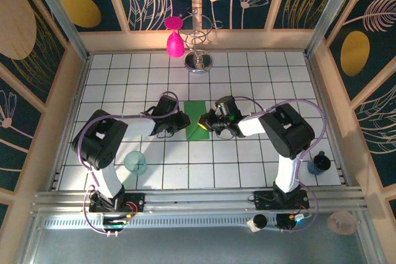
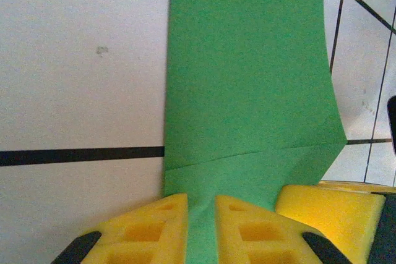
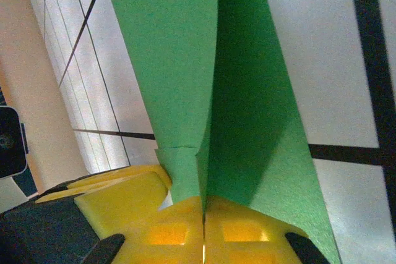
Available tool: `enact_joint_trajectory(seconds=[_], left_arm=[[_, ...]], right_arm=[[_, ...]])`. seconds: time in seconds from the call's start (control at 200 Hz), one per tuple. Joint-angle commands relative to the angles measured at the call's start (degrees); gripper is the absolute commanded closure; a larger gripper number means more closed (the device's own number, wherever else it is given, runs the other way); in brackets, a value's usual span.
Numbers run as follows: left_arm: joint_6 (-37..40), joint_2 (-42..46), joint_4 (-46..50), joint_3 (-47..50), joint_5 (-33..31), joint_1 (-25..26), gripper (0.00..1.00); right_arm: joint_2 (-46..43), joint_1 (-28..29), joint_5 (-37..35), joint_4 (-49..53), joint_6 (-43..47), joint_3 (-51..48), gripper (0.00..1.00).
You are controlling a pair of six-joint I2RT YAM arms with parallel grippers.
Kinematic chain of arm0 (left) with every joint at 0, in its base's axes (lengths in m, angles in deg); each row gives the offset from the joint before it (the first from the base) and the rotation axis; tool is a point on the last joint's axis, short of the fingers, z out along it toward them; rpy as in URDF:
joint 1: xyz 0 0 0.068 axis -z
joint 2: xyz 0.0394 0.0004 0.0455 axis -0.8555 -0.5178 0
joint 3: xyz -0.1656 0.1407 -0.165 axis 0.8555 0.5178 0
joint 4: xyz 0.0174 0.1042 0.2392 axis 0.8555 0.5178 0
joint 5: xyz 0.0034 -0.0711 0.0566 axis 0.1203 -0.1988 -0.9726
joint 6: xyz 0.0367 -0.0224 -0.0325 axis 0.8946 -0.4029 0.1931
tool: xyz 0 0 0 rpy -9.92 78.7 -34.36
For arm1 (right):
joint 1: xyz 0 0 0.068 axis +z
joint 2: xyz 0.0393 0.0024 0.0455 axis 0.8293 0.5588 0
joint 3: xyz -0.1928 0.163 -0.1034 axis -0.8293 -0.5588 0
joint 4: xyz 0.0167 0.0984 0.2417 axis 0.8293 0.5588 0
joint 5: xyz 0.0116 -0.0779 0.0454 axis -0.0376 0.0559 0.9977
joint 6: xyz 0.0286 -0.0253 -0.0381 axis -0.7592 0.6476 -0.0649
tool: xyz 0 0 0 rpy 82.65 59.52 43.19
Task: Fold a paper plane with a square sheet of paper (pick it up from the middle)
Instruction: Pick up the paper from the center of the table, then turn over the paper at the center of the table.
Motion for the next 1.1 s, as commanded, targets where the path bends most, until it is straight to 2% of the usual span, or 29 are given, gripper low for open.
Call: enact_joint_trajectory(seconds=[0.0, 0.22, 0.33, 0.41, 0.531, 0.651, 0.851, 1.096], left_arm=[[-0.2, 3.6, -2.5, 1.0, 2.7, -1.5, 0.77], [-4.8, 11.1, -17.8, 8.0, 12.1, -4.9, 0.6], [-6.1, 14.5, -22.0, 9.2, 15.4, -5.3, 0.41], [-7.0, 17.2, -25.6, 10.2, 17.5, -5.3, 0.28], [-9.5, 19.6, -31.9, 11.9, 20.1, -5.3, 0.18], [-10.2, 19.7, -33.0, 12.0, 21.9, -5.3, 0.13], [-9.2, 19.3, -30.4, 11.7, 22.1, -5.0, 0.12], [-9.1, 17.8, -31.5, 10.0, 24.9, -3.8, 0.15]], right_arm=[[-3.0, 0.1, -1.5, -2.6, 2.5, -0.5, 0.95], [-12.8, -2.3, -2.2, -9.6, 8.3, -4.7, 0.96], [-17.1, -2.9, 1.2, -13.2, 8.8, -6.4, 0.96], [-19.3, -5.6, 4.3, -15.6, 8.2, -7.0, 0.96], [-20.3, -6.5, 8.8, -19.9, 5.8, -7.4, 0.96], [-19.1, -6.7, 12.4, -27.9, 1.0, -8.2, 0.95], [-15.6, -7.0, 15.5, -38.4, -6.3, -9.3, 0.95], [-13.1, -7.1, 16.8, -42.8, -10.0, -9.6, 0.95]])
